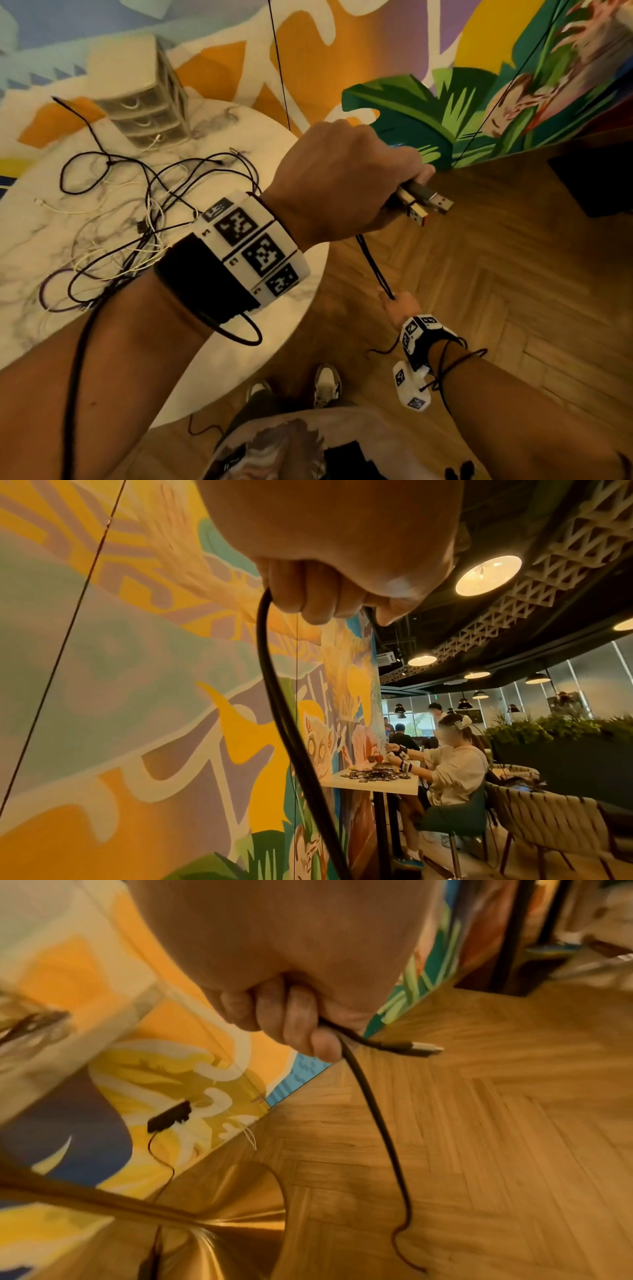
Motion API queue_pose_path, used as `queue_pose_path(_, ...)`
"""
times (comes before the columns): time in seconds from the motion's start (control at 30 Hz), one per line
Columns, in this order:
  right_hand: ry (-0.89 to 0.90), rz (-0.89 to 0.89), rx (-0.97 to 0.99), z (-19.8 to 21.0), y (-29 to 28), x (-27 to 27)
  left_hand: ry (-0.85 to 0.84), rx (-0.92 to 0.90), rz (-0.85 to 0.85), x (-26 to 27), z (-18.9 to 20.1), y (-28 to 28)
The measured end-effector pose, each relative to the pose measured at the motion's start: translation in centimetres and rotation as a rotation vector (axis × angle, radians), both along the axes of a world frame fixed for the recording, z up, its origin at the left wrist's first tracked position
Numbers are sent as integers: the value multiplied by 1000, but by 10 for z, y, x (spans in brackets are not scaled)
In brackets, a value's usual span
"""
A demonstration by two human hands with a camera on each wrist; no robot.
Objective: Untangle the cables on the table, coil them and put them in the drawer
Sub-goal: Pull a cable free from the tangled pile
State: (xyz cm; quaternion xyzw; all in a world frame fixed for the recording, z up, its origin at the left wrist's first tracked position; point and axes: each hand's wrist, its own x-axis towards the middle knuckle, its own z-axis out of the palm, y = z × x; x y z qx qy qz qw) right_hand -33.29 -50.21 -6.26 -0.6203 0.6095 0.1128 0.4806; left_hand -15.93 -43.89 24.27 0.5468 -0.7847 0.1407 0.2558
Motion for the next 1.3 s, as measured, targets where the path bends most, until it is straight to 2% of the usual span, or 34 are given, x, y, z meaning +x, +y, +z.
queue_pose_path(0.07,-36,-39,-2,-4,-3,-2,22,-42,13,5,-1,-1)
queue_pose_path(0.13,-68,-217,14,-12,-4,-8,27,-98,58,10,0,-3)
queue_pose_path(0.2,11,-283,2,-24,-5,-16,43,-126,81,11,1,-5)
queue_pose_path(0.23,77,-207,15,-28,-3,-18,73,-115,83,11,1,-7)
queue_pose_path(0.3,205,65,23,-28,-1,-23,195,-51,90,10,-6,-9)
queue_pose_path(0.4,235,337,-6,-17,-1,-19,559,137,95,-1,-26,-12)
queue_pose_path(0.47,97,394,-63,-10,-1,-6,862,241,102,-12,-46,-12)
queue_pose_path(0.53,-199,400,-141,7,0,14,1063,349,186,-20,-70,-13)
queue_pose_path(0.6,-555,301,-171,40,3,38,1191,479,264,-26,-93,-12)
queue_pose_path(0.63,-706,232,-138,60,5,48,1253,542,295,-29,-102,-10)
queue_pose_path(0.7,-900,158,-97,98,8,64,1362,611,361,-31,-114,-7)
queue_pose_path(0.8,-1010,41,213,122,13,67,1467,581,432,-25,-118,-5)
queue_pose_path(0.87,-922,95,250,126,15,69,1432,546,444,-16,-116,-4)
queue_pose_path(0.93,-841,141,171,127,15,75,1356,504,459,-7,-115,-3)
queue_pose_path(1.03,-769,114,119,130,14,82,1205,405,496,5,-117,-1)
queue_pose_path(1.1,-712,187,79,132,15,85,1123,361,493,10,-118,1)
queue_pose_path(1.3,-699,325,-187,147,12,95,908,398,451,3,-132,11)
